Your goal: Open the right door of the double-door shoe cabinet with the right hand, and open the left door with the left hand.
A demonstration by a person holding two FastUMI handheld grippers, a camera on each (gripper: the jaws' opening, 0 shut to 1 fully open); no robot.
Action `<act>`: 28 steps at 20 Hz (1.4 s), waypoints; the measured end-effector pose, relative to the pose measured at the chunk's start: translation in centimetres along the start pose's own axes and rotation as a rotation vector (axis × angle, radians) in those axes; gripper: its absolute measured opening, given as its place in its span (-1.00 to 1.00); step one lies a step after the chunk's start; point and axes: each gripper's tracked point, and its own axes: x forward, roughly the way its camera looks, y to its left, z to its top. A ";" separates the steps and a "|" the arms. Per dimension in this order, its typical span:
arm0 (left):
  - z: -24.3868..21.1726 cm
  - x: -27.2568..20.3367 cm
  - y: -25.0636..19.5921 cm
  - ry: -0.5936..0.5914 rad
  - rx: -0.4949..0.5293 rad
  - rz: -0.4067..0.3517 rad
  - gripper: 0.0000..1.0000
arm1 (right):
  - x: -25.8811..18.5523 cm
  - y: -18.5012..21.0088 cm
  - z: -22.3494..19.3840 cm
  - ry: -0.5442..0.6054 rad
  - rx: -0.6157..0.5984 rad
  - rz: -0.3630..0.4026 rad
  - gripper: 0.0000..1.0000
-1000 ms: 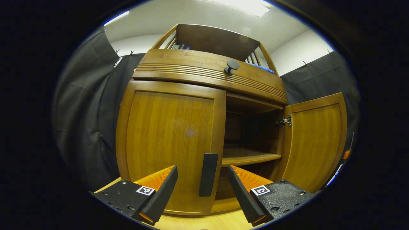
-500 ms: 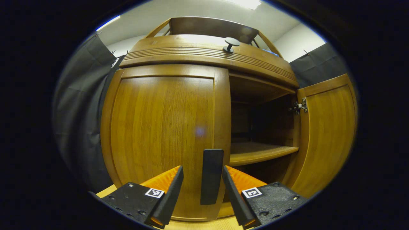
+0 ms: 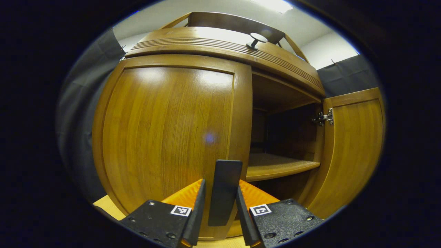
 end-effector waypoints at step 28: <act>3.8 -19.0 6.3 -0.013 0.065 0.248 -0.42 | 4.9 3.7 -3.5 0.113 0.013 0.240 0.75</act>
